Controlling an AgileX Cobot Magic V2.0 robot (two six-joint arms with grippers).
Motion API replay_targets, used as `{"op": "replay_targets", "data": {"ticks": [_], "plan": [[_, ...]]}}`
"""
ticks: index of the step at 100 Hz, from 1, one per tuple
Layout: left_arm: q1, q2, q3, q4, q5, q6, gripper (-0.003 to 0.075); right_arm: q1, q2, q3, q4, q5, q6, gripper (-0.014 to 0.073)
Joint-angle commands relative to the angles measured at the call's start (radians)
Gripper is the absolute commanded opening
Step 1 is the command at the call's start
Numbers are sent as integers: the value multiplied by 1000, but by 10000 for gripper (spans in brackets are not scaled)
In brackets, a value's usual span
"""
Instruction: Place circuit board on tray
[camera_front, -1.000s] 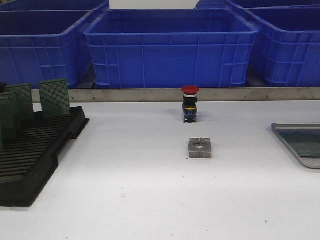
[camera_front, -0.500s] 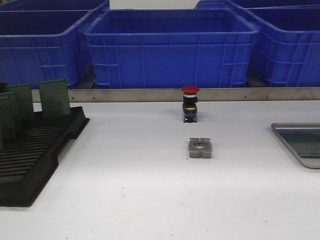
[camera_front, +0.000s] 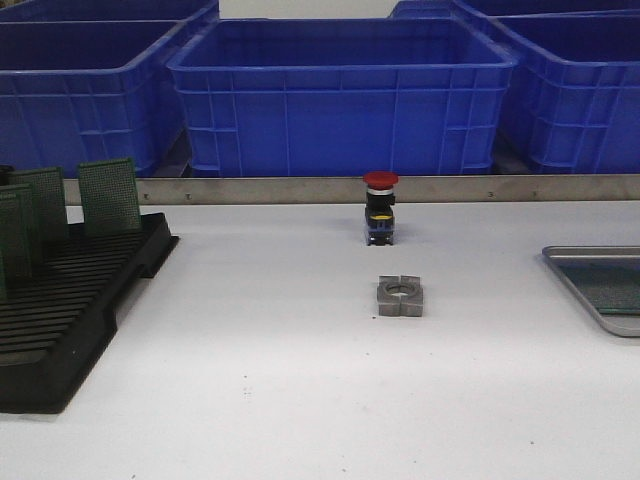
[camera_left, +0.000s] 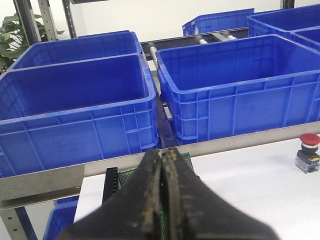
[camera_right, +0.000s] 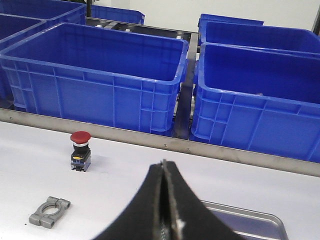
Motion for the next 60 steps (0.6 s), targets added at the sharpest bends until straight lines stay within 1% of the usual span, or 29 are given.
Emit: {"op": "replay_targets", "data": {"ticks": [1, 44, 54, 56, 59, 60], "plan": [[1, 5, -28, -13, -54, -10, -19, 1, 7, -28, 17, -59, -9, -69], [1, 5, -28, -5, -54, -10, -19, 1, 7, -28, 17, -59, -9, -69], [1, 5, -28, 86, -54, -31, -19, 1, 7, -28, 17, -59, -9, -69], [1, 5, -28, 125, -54, -65, -19, 1, 7, -28, 17, -59, -9, -69], [1, 5, -28, 198, -56, -163, -19, 1, 7, -28, 17, -59, -9, -69], [1, 5, -28, 243, -56, -187, -19, 1, 7, -28, 17, -59, -9, -69]]}}
